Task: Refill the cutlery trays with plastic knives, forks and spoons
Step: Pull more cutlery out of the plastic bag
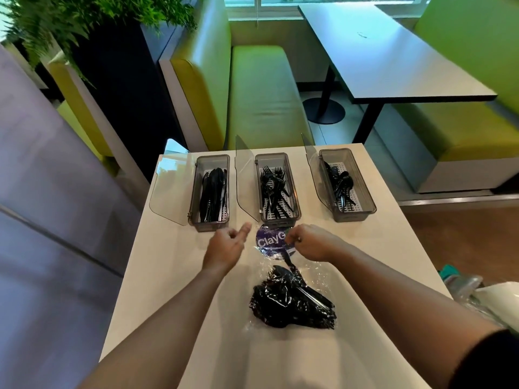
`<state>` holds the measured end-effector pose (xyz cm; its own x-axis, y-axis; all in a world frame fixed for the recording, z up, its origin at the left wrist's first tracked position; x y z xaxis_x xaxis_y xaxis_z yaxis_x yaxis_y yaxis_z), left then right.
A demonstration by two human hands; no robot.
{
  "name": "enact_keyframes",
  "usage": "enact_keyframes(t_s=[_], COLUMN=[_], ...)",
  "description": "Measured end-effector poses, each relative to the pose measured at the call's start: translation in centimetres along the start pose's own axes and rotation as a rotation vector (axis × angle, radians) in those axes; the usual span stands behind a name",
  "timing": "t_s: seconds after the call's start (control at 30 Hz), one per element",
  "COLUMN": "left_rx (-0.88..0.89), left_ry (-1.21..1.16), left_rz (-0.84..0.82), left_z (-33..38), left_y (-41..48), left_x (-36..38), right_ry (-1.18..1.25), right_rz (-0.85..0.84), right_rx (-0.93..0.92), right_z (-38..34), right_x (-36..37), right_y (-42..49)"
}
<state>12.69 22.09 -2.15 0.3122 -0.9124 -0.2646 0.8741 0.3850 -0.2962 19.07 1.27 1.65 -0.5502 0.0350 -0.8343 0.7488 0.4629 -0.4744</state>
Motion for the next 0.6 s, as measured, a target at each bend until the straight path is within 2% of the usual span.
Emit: enact_keyframes(t_s=[0.1, 0.2, 0.27, 0.4, 0.5, 0.6], left_rx=[-0.14, -0.17, -0.185, -0.11, -0.031, 0.045], left_ry=[0.046, 0.109, 0.069, -0.089, -0.238, -0.294], left_rz=[-0.072, -0.069, -0.074, -0.078, -0.086, -0.139], left_z=[-0.4, 0.0, 0.1, 1.6, 3.4, 4.4], left_y=[-1.0, -1.6, -1.7, -2.0, -2.7, -3.2], left_x=[2.5, 3.5, 4.0, 4.8, 5.5, 6.3], right_ry=[-0.082, -0.056, -0.008, -0.04, -0.117, -0.168], right_rz=[-0.055, -0.071, -0.089, -0.188, -0.264, -0.109], right_rx=[-0.016, -0.023, -0.036, 0.017, 0.14, 0.261], right_z=[-0.7, -1.4, -1.8, -1.6, -0.3, 0.1], right_x=[0.2, -0.2, -0.6, -0.9, -0.4, -1.5], right_y=[-0.3, -1.0, -1.4, -2.2, -2.4, -2.5])
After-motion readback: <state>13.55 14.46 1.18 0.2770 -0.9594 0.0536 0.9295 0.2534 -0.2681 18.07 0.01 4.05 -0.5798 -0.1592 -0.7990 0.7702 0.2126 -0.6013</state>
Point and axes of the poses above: each hand's wrist, its own y-axis towards the middle knuckle, its own x-axis out of the palm, z = x × y, the point moved 6 cm from there along y, towards the middle knuckle, and after that the axes turned 12 degrees about -y, right-handed, at the moved point
